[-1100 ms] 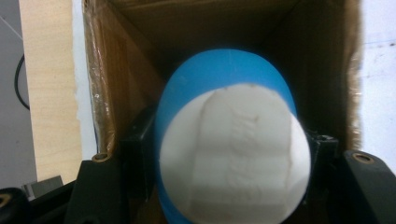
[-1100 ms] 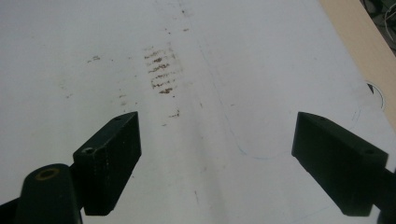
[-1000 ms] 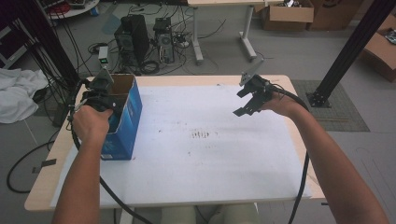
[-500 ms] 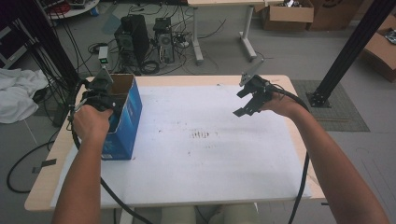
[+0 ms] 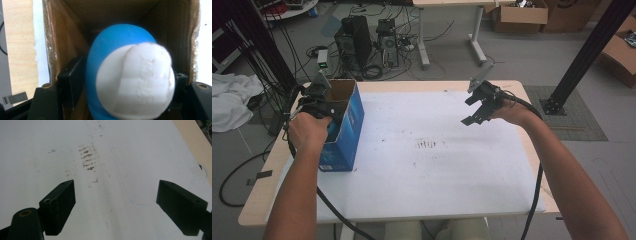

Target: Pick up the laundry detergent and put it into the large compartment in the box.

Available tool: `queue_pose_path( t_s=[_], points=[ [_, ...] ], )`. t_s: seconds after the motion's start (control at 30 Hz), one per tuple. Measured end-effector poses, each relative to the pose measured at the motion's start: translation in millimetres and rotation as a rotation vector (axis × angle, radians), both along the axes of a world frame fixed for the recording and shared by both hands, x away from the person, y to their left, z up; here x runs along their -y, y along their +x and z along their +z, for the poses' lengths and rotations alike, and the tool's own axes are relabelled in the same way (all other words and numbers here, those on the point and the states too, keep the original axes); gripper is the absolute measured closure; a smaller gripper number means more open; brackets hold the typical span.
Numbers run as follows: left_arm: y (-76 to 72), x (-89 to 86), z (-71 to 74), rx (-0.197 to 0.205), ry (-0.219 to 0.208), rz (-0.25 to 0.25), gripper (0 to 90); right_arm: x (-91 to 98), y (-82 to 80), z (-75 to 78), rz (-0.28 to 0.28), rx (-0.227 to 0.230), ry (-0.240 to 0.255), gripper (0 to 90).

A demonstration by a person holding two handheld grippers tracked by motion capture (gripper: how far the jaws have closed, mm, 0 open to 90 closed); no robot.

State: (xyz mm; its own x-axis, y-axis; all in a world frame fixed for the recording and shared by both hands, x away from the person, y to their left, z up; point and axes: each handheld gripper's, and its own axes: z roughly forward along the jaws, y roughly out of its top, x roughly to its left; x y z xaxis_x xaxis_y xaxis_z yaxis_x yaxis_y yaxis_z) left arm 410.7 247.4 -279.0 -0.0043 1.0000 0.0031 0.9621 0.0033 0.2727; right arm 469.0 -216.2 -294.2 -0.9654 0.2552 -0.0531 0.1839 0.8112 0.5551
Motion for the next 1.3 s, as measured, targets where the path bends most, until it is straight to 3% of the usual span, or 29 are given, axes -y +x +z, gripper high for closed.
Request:
queue_pose_path(
  t_s=[0.47,1.13,1.3],
  points=[
    [-2.6,-0.4,8.8,0.030,-0.033,-0.012,31.1,1.6,-1.5,1.8,-0.002,0.002,0.004,15.6],
    [-12.9,-4.1,32.6,0.064,-0.036,-0.035,25.6,1.9,-6.1,5.3,-0.001,0.009,0.006,15.7],
    [-15.2,-3.5,40.7,0.072,-0.019,-0.041,23.1,1.8,-7.2,6.3,-0.002,0.010,0.009,15.7]
  ],
)
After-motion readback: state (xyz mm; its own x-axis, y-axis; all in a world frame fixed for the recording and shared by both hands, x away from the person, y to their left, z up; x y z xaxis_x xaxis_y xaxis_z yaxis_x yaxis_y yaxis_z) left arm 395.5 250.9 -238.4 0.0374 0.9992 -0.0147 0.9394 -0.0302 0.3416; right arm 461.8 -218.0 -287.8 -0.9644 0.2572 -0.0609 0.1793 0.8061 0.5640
